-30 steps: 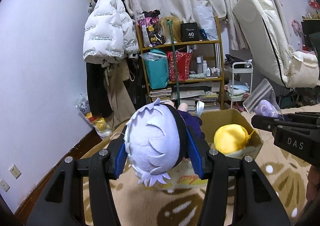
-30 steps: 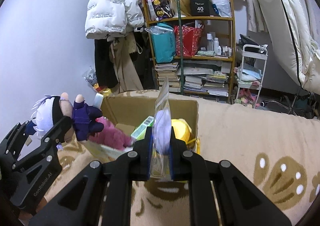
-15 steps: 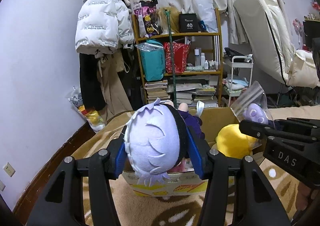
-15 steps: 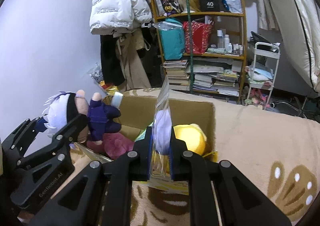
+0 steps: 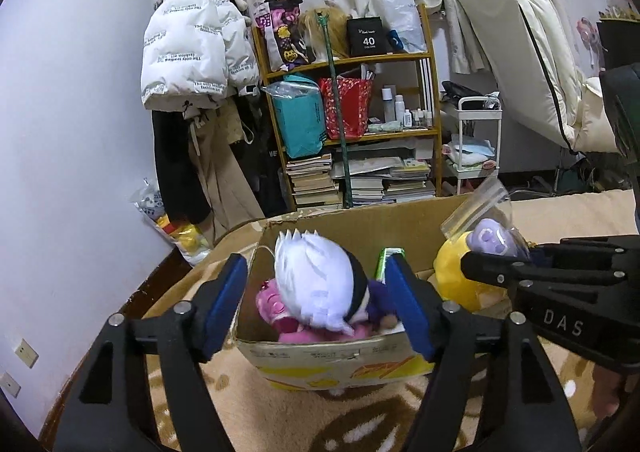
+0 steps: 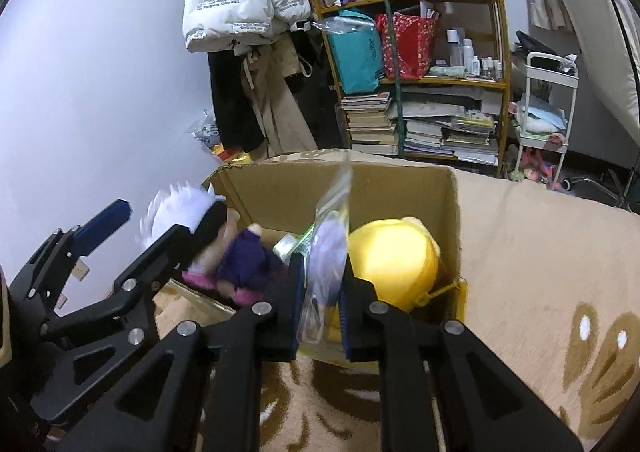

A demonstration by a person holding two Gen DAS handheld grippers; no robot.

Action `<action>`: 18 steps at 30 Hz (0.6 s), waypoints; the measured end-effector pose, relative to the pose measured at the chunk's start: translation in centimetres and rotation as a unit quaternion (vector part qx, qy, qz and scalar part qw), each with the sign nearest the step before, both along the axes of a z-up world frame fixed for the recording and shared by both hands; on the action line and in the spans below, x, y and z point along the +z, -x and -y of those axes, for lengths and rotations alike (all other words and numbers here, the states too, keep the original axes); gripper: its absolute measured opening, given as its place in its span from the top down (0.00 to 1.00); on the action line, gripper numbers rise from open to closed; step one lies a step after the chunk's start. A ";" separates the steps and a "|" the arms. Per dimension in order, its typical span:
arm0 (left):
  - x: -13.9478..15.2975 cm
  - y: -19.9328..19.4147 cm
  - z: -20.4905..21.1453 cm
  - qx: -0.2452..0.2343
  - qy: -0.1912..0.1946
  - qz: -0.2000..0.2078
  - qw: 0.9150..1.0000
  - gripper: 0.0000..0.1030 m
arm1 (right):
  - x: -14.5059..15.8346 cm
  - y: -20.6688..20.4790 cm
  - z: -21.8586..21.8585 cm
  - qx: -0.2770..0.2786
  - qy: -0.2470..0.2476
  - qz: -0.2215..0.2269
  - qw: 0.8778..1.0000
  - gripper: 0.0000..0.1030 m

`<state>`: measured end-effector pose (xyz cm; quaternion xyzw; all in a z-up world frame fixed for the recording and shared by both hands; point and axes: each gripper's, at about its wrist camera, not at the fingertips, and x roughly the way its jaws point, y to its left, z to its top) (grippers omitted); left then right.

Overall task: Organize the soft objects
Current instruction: 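Carry both plushes over the box and open both tools to drop them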

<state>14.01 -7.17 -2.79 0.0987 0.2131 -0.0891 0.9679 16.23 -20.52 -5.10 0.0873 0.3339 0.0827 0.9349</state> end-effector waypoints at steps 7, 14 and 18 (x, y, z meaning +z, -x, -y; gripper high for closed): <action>0.3 0.2 -0.7 0.009 0.005 -0.004 1.000 0.18 | 0.2 0.3 0.4 0.000 -0.007 0.002 1.000 0.73; 0.8 0.8 -2.1 0.028 0.017 -0.005 0.999 0.15 | 1.0 1.2 0.1 0.001 -0.006 0.021 1.000 0.56; 1.1 1.4 -2.9 0.039 0.015 0.001 0.999 0.07 | 1.2 1.5 0.5 -0.008 -0.011 0.023 1.000 0.51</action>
